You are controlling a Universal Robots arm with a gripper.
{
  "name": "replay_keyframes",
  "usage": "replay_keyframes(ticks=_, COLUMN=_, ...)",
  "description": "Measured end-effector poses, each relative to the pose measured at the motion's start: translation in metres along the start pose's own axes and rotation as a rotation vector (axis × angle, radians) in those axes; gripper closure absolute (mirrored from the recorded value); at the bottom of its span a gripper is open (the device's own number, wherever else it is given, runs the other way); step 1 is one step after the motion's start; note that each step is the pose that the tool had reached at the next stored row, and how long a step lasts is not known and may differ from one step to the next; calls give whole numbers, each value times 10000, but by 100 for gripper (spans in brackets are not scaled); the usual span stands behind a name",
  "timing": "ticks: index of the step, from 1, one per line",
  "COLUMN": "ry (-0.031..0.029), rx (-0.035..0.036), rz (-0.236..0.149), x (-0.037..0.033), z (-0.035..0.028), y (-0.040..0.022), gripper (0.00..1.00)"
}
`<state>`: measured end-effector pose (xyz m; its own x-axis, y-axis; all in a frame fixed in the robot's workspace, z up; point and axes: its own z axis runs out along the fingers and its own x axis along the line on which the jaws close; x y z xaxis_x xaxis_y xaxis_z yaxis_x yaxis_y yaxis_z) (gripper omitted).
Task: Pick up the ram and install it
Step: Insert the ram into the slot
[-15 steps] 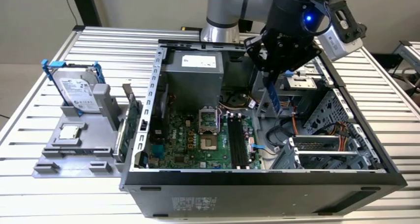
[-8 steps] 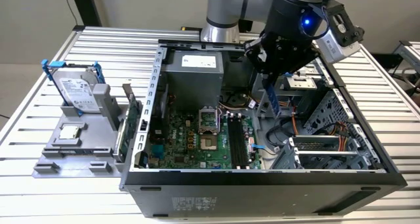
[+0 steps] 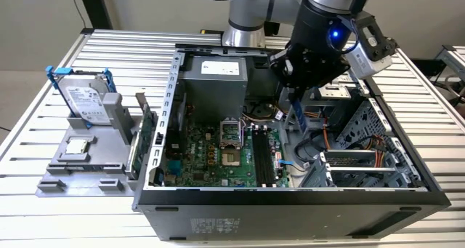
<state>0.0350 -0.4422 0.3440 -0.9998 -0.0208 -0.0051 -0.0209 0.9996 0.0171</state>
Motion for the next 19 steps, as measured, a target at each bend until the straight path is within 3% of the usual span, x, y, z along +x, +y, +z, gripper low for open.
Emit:
replay_keyframes(ticks=6, ry=13, rx=1, rz=-1, x=0, z=100, y=-2, gripper=100)
replay_keyframes(ticks=19, ry=15, rx=222, rz=121, x=30, z=296, y=-3, gripper=100)
